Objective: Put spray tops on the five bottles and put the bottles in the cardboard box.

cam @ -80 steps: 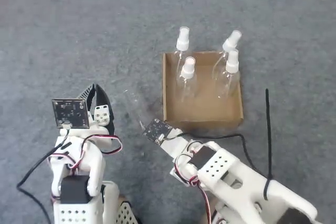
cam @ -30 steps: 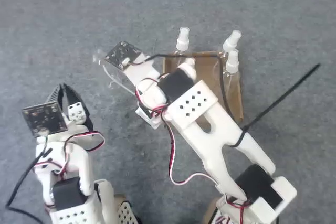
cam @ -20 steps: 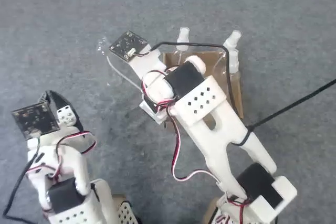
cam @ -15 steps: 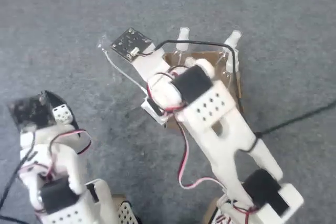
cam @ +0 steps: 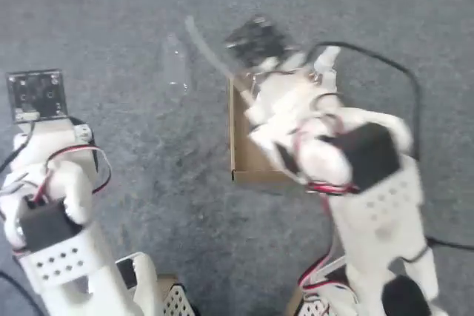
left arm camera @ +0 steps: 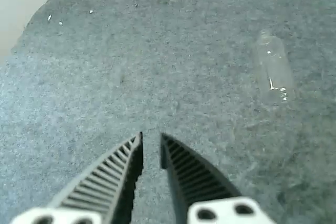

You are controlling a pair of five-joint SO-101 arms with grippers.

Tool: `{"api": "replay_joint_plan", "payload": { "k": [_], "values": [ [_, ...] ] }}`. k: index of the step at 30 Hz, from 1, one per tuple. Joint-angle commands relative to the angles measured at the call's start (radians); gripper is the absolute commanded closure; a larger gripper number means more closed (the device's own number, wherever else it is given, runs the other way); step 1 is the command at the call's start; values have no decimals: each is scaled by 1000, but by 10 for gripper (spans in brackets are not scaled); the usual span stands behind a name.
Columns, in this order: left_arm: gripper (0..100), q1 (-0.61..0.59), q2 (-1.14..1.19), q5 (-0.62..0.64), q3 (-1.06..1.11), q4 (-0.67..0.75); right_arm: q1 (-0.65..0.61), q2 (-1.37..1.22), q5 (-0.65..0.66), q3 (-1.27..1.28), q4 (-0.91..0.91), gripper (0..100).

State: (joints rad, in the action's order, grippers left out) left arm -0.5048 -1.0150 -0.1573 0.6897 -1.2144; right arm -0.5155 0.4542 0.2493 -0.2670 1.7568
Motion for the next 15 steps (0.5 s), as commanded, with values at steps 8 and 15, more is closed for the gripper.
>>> {"api": "replay_joint_plan", "payload": {
  "k": [8,15],
  "values": [
    [809,279,554,95,-344,26,522,67,212,183,-22,993],
    [763,331,999,224,-593,192,794,65,318,396,-226,993]
  ]
}}
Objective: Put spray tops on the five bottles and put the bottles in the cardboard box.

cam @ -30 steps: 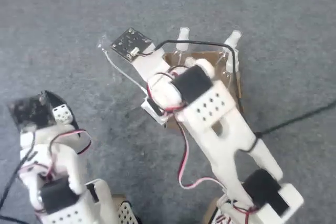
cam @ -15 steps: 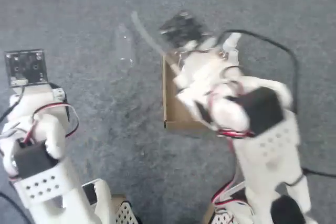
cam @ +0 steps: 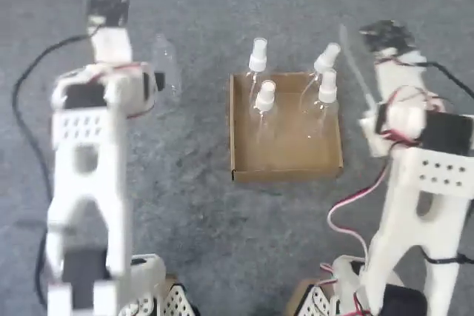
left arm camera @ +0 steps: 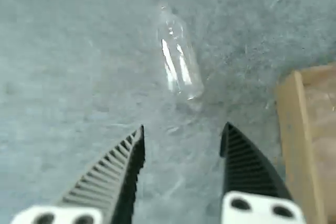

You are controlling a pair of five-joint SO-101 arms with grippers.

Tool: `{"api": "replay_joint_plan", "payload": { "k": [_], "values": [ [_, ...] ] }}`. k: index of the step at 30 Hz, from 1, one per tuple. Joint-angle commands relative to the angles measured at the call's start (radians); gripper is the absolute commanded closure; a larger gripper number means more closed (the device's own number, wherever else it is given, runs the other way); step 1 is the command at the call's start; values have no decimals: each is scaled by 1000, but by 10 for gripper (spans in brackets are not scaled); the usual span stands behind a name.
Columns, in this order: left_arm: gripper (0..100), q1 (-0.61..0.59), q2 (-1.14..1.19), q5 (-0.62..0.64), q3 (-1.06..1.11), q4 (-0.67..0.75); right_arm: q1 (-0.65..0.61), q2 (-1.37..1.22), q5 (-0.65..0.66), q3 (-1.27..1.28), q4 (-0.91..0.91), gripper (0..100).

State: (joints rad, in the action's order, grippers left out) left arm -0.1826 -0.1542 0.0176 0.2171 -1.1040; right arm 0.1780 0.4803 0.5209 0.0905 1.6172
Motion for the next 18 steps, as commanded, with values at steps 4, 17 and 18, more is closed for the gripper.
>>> {"api": "replay_joint_plan", "payload": {
  "k": [4,17,18],
  "values": [
    [750,12,371,92,-259,176,183,39,69,132,-176,993],
    [752,14,1040,164,-992,-17,321,39,77,173,-228,993],
    [753,14,1088,167,-1064,-55,318,39,83,175,-222,993]
  ]
}}
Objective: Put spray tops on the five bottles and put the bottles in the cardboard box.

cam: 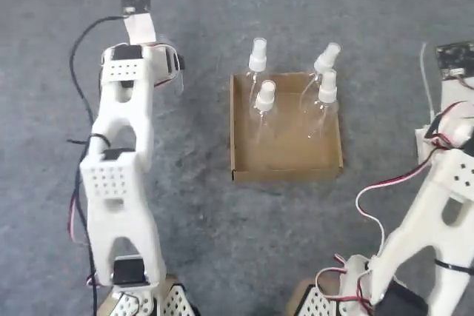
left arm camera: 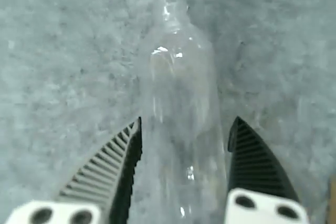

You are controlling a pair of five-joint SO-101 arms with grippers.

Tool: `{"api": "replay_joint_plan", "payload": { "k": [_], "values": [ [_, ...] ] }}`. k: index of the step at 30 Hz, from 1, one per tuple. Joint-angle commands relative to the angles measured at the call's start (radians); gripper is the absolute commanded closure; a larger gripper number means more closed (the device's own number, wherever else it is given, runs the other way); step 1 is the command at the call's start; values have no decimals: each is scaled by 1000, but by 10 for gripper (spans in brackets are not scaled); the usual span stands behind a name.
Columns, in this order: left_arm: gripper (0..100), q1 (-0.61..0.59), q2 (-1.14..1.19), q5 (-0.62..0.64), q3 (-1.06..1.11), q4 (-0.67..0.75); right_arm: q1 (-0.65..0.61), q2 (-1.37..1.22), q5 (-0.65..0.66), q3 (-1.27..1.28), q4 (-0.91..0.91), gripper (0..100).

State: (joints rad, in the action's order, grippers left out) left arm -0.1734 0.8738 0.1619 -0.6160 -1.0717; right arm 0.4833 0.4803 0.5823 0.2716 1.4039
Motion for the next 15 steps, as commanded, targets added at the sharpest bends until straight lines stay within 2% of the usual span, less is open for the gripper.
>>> {"api": "replay_joint_plan", "payload": {
  "k": [1,7,12,15],
  "values": [
    [754,6,109,26,-302,-121,10,41,21,-6,-7,993],
    [763,6,377,20,-707,-336,-56,93,-9,3,36,993],
    [897,3,525,-26,-1044,-539,-199,222,-12,3,153,993],
    [947,2,531,-60,-1052,-594,-300,278,-77,3,196,993]
  ]
}}
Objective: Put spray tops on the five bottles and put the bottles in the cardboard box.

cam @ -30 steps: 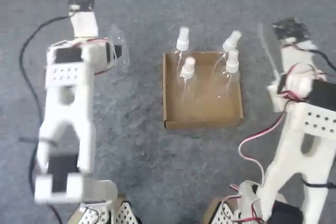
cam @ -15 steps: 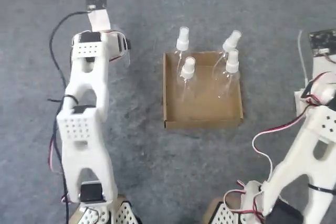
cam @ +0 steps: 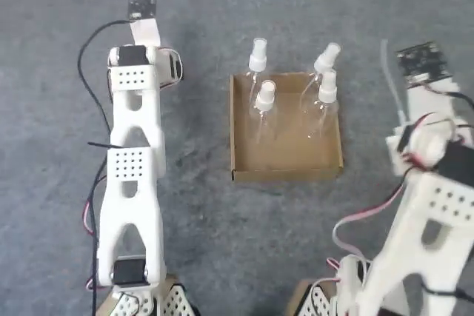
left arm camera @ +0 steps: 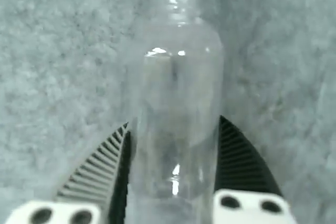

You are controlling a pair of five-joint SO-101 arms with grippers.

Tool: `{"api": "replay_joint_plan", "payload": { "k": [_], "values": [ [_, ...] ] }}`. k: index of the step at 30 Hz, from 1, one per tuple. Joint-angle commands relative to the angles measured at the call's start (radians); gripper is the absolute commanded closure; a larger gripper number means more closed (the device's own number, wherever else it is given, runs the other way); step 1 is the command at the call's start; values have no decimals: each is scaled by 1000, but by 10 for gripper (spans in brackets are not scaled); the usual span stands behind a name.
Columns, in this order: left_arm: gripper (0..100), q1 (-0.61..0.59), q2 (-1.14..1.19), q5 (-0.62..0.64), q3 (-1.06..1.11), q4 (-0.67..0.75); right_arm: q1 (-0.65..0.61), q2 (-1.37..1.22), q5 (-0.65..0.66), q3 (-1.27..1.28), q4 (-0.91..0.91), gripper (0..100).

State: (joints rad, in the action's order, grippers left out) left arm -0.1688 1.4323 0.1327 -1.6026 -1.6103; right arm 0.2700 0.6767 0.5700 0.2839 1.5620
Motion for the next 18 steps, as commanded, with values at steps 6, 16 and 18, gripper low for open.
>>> {"api": "replay_joint_plan", "payload": {
  "k": [6,16,18],
  "values": [
    [987,-28,-140,-91,-65,-150,-297,99,-180,-3,54,993],
    [987,-158,-672,-147,314,-152,-702,99,-358,35,12,993],
    [987,-169,-832,-176,484,-150,-797,88,-405,35,-25,993]
  ]
}}
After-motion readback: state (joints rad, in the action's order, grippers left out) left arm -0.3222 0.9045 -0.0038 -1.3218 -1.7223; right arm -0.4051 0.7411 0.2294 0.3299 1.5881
